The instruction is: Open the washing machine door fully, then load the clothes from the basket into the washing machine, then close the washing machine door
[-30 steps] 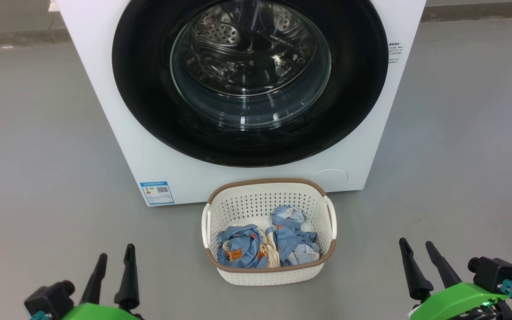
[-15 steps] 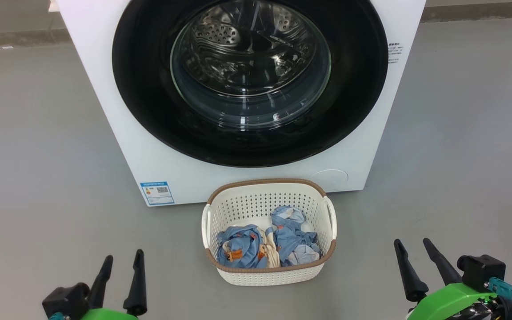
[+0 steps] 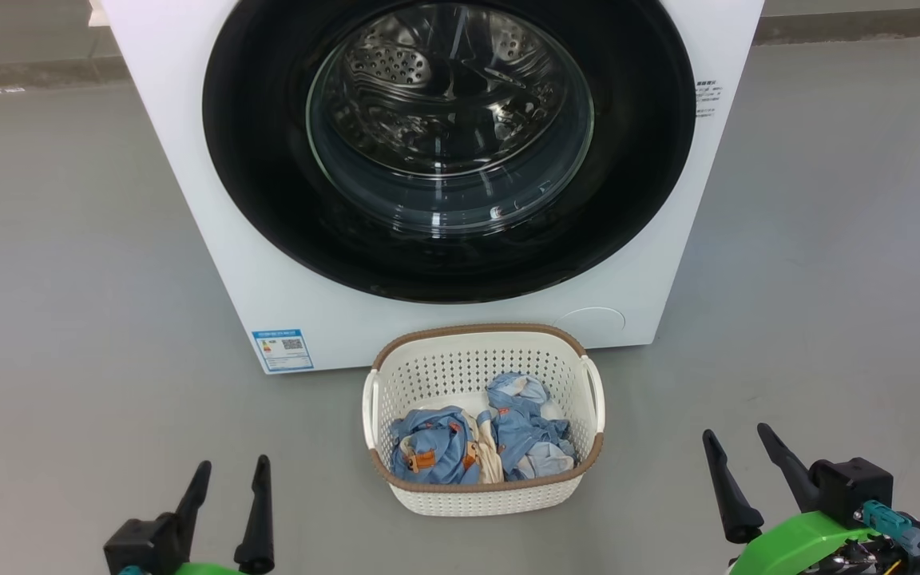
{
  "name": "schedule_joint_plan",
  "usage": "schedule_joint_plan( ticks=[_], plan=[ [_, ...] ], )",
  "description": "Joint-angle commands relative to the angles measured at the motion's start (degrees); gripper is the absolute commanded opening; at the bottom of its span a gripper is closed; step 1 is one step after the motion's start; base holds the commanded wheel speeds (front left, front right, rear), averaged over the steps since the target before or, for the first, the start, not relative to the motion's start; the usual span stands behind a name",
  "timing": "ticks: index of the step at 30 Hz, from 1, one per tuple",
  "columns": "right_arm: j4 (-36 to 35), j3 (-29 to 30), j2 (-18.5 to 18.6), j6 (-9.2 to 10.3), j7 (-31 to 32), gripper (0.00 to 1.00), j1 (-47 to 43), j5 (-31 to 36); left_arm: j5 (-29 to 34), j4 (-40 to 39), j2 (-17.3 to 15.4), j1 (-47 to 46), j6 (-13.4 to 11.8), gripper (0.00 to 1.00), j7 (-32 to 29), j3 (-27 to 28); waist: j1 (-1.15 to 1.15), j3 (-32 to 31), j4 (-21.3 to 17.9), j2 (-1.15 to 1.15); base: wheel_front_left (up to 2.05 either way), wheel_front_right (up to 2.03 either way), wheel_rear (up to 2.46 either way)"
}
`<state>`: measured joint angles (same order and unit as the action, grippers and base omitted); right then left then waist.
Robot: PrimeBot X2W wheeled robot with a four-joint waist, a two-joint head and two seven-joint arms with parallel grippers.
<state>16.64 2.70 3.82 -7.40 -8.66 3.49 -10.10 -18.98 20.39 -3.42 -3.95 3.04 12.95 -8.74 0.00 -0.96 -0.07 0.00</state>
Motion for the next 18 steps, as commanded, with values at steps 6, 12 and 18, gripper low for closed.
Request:
schedule_joint_plan(
  ticks=[6, 12, 18],
  plan=[
    [-1.61, -1.23, 0.09, -0.09, -1.47, 1.00, 2.44, 4.67, 4.81, -0.02, -0.66, -2.80, -1.25, 1.00, 1.92, 0.84, 0.00, -0.04, 0.09, 0.00, 0.00, 0.00, 0.00],
    [-1.50, -0.91, -0.13, -0.09, -1.72, 1.00, 2.39, 4.18, 4.83, 0.63, -0.62, -2.98, -1.57, 1.00, 2.05, 0.89, 0.00, -0.01, 0.14, 0.00, 0.00, 0.00, 0.00],
    [-1.30, -0.84, -0.25, -0.09, -1.95, 1.00, 2.38, 3.46, 4.33, 0.87, -0.58, -3.00, -1.76, 1.00, 2.05, 1.09, 0.00, -0.03, 0.19, 0.00, 0.00, 0.00, 0.00]
  ],
)
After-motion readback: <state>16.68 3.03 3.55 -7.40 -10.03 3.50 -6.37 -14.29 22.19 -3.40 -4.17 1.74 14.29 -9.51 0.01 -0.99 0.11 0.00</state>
